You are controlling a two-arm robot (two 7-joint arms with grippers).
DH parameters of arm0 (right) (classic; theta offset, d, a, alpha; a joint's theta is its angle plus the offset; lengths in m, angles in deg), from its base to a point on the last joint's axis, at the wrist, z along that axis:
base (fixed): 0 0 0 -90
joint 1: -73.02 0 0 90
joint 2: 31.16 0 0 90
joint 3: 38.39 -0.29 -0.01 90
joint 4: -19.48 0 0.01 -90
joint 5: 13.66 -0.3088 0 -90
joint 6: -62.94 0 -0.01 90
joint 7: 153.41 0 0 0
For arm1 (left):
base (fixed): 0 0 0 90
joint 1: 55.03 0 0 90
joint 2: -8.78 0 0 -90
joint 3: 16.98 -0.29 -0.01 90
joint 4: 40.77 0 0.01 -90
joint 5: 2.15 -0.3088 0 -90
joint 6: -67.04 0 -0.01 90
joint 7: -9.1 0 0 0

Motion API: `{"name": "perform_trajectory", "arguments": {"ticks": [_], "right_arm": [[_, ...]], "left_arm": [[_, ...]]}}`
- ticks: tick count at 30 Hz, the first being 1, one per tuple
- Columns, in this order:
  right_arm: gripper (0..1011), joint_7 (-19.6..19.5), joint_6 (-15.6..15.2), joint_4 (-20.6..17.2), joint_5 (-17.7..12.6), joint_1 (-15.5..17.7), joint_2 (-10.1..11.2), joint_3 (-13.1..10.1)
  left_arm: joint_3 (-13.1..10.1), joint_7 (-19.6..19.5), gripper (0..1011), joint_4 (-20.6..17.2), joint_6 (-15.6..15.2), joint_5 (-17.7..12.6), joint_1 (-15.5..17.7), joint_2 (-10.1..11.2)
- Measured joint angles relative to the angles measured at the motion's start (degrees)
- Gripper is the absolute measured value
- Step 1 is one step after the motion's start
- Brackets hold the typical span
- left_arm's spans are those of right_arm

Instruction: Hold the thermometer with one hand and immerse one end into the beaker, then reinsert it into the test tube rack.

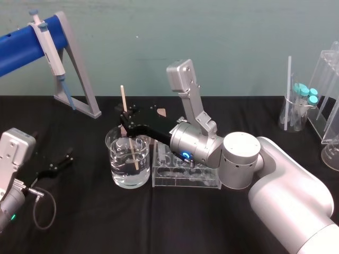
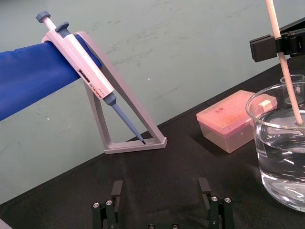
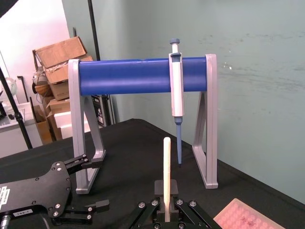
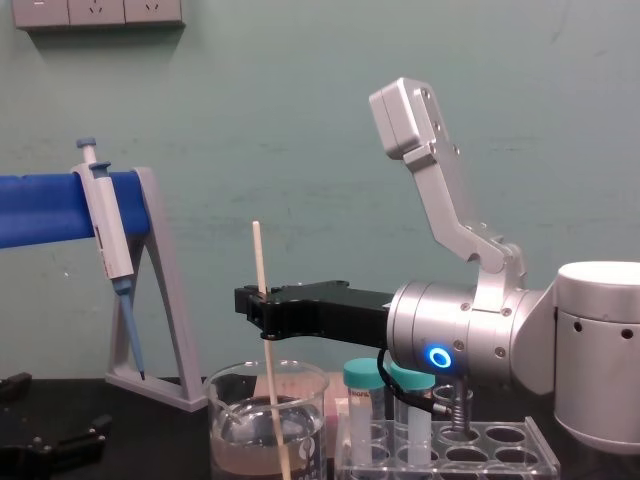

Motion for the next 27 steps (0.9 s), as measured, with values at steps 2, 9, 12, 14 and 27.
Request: {"name": "perform_trajectory", "arguments": {"ticks": [2,9,12,14,27], "right_arm": [[48,0.0,0.0,0.0,0.0,0.0,0.0,0.0],[48,0.2,0.1,-2.2,0.1,0.7,0.4,-0.7],[48,0.1,0.0,-5.5,0.1,1.3,1.0,-1.4],[48,0.1,-0.1,-6.7,0.0,1.5,1.3,-1.6],[48,0.2,-1.2,-17.8,-3.4,2.9,5.0,-4.7]], "left_arm": [[0.0,0.0,1004,0.0,0.0,0.0,0.0,0.0],[0.0,0.0,1004,0.0,0.0,0.0,0.0,0.0],[0.0,0.0,1004,0.0,0.0,0.0,0.0,0.0],[0.0,0.0,1004,0.0,0.0,0.0,0.0,0.0],[0.0,0.0,1004,0.0,0.0,0.0,0.0,0.0]]}}
